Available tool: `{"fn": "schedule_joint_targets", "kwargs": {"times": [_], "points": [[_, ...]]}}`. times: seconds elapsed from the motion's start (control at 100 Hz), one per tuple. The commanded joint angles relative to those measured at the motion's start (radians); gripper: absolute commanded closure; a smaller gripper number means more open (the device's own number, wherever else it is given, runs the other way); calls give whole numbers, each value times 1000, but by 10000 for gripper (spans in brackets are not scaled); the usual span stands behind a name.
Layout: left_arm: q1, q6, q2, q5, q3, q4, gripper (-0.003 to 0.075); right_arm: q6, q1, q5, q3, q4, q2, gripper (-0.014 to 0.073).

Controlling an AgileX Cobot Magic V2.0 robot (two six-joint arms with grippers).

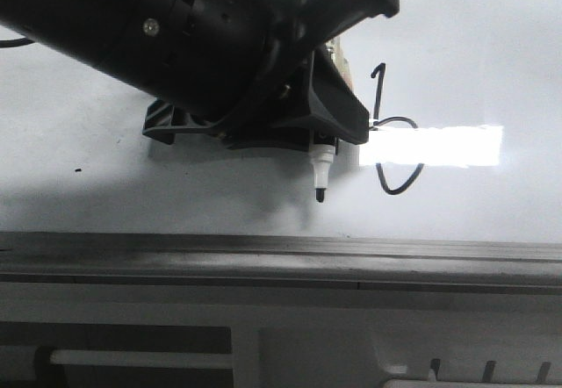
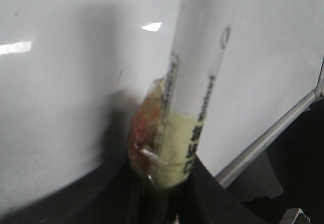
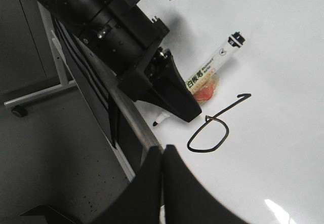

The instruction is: Write number 6 on whiteboard

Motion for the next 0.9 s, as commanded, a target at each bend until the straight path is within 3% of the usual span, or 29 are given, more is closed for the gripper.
{"fn": "schedule_joint_targets", "kwargs": {"times": [0.0,0.89], "points": [[18,-9,16,-207,3,-21,739,-7,-7,-73,-31,3,-1,658],[25,-9,-31,-318,93,-21,738,-7,-7,-130,-31,3,-1,658]]}}
